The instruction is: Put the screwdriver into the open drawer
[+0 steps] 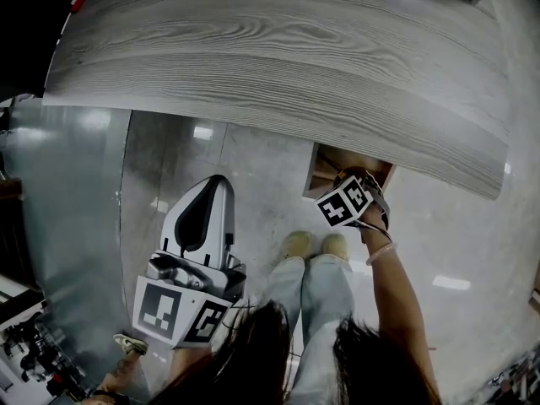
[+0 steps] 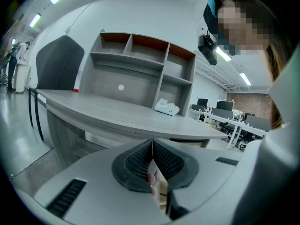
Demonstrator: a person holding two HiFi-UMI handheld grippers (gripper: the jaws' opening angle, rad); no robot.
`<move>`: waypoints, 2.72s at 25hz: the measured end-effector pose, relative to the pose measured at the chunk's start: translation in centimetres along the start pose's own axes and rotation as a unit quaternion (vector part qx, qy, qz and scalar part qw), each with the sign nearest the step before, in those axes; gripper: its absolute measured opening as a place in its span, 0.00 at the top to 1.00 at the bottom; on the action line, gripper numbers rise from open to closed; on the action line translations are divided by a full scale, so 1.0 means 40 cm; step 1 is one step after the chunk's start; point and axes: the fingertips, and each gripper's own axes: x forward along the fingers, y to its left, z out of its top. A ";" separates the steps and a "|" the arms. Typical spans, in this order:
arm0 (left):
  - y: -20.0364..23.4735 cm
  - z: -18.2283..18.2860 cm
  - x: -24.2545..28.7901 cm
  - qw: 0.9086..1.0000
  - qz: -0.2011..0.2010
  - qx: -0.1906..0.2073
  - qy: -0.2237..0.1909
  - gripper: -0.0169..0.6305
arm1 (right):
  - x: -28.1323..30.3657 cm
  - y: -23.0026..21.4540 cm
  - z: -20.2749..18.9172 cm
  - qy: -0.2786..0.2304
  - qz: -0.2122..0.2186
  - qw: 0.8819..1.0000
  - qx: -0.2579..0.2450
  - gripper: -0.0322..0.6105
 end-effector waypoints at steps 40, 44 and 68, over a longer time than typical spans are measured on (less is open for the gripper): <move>-0.206 0.084 -0.073 0.999 -0.029 0.013 0.012 0.95 | -0.429 -0.026 -0.023 -0.149 -0.050 0.980 0.122 0.80; -0.234 0.099 -0.092 1.000 -0.027 0.011 0.007 0.95 | -0.483 -0.016 -0.027 -0.166 -0.052 0.977 0.122 0.81; -0.402 0.241 -0.221 1.000 0.003 0.011 -0.019 0.95 | -0.936 -0.045 -0.038 -0.291 -0.092 0.941 0.149 0.87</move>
